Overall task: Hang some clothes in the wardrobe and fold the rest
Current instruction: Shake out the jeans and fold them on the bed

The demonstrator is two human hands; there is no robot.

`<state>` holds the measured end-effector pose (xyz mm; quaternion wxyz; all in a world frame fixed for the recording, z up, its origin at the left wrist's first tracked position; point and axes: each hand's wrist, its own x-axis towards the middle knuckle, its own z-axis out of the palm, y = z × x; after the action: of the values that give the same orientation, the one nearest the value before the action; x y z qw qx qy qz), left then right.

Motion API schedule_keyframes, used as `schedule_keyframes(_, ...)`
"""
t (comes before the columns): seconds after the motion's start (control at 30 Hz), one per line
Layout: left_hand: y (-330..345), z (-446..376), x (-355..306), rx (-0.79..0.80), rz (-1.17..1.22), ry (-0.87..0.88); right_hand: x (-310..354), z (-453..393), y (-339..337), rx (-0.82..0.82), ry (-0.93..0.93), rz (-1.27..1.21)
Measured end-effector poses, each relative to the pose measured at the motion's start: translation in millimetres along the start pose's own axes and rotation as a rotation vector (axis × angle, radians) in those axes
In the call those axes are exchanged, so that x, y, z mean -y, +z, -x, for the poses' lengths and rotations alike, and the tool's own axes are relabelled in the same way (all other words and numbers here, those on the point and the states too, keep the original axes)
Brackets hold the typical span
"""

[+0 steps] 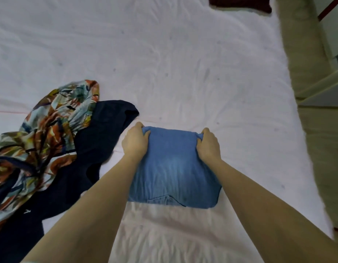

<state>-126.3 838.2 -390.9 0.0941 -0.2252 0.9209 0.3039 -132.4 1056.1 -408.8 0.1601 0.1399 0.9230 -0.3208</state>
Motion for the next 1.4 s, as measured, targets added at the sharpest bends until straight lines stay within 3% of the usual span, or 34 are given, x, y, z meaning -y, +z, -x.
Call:
schedule_keyframes(0.07,8,-1,2,-0.059,-0.089,0.014,1,1,10,-0.14,-0.107,0.303)
schedule_keyframes(0.13,7,8,3,-0.221,-0.207,0.162,5,11,17,-0.308,-0.289,0.444)
schedule_keyframes(0.2,9,24,5,-0.29,-0.265,0.451,8,22,24,-0.25,-0.521,0.443)
schedule_keyframes(0.27,21,42,17,-0.148,-0.401,0.665,1,27,37,-0.058,-0.643,0.521)
schedule_keyframes(0.33,32,46,33,0.043,-0.525,0.643,-9,21,50,0.033,-0.609,0.571)
schedule_keyframes(0.43,49,25,56,0.17,-0.526,0.53,-13,5,65,0.067,-0.541,0.598)
schedule_keyframes(0.53,48,23,58,0.207,-0.566,0.511,-2,9,61,0.093,-0.463,0.628)
schedule_keyframes(0.6,34,44,52,0.147,-0.596,0.543,7,42,54,0.016,-0.414,0.57)
schedule_keyframes(0.7,21,86,51,0.052,-0.525,0.679,2,106,53,-0.105,-0.488,0.553)
schedule_keyframes(0.77,16,116,73,0.137,-0.509,0.675,-27,144,58,-0.09,-0.461,0.59)
schedule_keyframes(0.9,20,116,112,0.393,-0.518,0.561,-77,148,66,0.093,-0.371,0.539)
schedule_keyframes(1.0,18,118,104,0.34,-0.622,0.621,-82,144,58,0.145,-0.422,0.542)
schedule_keyframes(1.13,14,135,108,0.247,-0.836,0.876,-91,158,32,0.158,-0.669,0.809)
schedule_keyframes(1.27,16,142,101,0.102,-0.917,0.833,-78,151,41,0.006,-0.582,0.839)
schedule_keyframes(1.4,13,146,67,0.146,-0.992,0.791,-52,147,38,0.073,-0.571,0.886)
